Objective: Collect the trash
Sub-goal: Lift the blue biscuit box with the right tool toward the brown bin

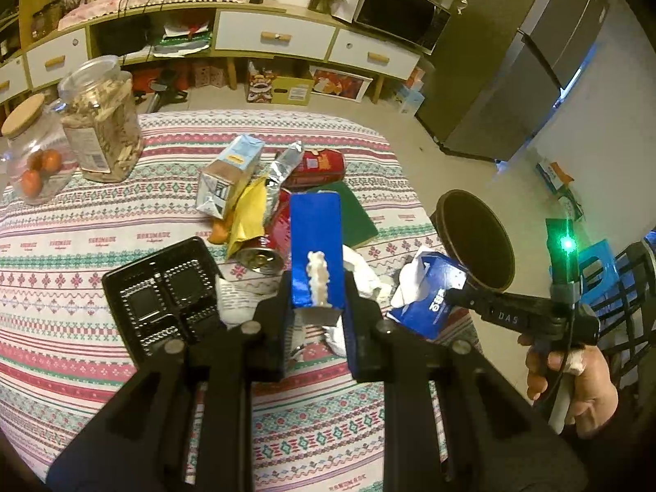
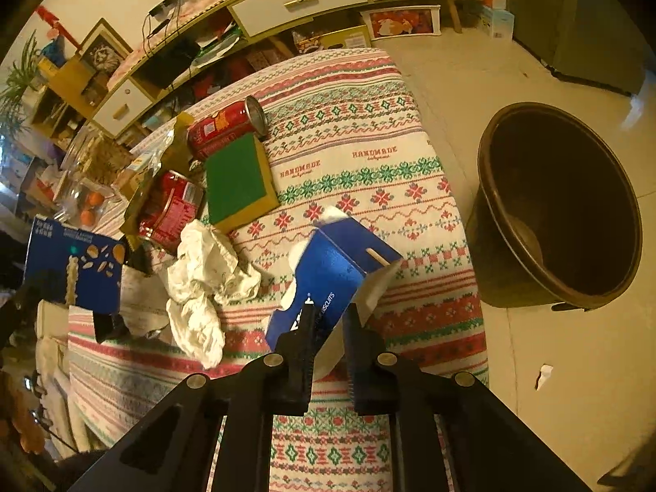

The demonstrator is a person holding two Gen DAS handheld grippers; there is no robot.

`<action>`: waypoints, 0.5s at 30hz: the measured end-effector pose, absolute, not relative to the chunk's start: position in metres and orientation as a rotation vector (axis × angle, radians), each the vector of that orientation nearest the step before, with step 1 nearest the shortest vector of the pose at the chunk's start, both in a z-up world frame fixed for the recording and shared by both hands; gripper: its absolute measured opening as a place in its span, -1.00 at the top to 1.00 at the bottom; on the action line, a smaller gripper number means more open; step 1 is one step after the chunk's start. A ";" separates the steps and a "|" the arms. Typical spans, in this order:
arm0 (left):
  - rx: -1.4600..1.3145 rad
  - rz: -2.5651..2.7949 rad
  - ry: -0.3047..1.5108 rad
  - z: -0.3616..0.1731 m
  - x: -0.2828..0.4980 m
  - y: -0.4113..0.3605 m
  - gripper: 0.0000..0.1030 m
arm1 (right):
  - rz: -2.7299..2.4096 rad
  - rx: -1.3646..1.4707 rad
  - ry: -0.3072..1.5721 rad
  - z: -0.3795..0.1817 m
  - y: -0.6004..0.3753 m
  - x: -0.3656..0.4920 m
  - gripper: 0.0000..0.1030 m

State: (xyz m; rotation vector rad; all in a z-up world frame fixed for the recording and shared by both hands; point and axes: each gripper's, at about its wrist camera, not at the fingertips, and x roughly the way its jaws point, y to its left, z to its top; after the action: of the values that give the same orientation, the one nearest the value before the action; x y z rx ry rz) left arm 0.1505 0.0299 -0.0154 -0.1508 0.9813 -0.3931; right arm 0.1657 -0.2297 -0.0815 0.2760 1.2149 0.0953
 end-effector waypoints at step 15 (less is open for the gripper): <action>-0.107 -0.488 1.045 -0.028 0.146 -0.024 0.56 | 0.059 0.304 1.172 -0.070 -0.262 0.148 0.81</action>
State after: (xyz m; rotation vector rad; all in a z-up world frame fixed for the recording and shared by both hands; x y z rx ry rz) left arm 0.1459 -0.0242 -0.0280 -0.1069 1.0449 -0.4875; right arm 0.1475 -0.2615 -0.0697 0.3036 1.1718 0.0590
